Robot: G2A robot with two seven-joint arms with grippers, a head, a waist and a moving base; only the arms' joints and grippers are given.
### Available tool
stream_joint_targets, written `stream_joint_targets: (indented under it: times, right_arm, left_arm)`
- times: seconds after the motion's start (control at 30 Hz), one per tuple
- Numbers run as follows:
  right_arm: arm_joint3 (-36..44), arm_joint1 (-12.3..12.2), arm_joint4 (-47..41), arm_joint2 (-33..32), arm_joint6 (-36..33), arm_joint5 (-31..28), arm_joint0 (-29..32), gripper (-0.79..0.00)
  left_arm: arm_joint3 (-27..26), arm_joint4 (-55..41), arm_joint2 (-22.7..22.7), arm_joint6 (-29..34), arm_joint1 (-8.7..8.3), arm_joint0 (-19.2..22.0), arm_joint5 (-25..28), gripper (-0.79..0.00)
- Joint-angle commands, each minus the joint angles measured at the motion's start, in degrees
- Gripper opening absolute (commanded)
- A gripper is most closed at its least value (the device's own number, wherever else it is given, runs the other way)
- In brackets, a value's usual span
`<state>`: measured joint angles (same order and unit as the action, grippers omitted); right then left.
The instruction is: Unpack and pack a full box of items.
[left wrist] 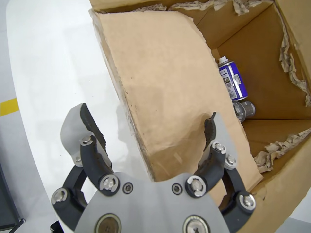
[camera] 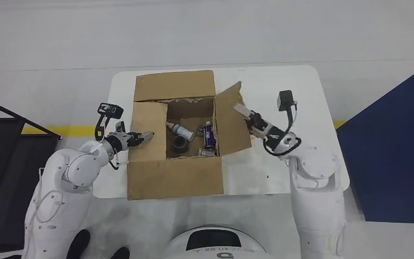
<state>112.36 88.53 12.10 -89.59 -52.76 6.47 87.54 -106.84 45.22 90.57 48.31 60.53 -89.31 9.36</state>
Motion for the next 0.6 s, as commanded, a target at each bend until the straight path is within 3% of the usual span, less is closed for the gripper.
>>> stream_joint_targets:
  times: [0.0, 0.27, 0.57]
  right_arm:
    - [0.21, -0.12, 0.12, 2.53, -1.17, -0.73, -0.85, 0.0]
    - [-5.7, -0.09, 9.4, 16.69, -0.69, 3.08, -8.21, 0.0]
    - [-8.74, -0.47, 13.42, 20.36, 2.04, 8.38, -11.61, 0.0]
  left_arm:
    - [0.03, 0.03, 0.17, -0.16, -0.05, -0.02, 0.02, 0.0]
    - [-1.24, -0.33, 1.92, -0.76, -0.33, -0.97, -0.04, 0.0]
    - [-1.83, -1.66, 3.84, -1.91, -0.56, -2.74, 0.16, 0.0]
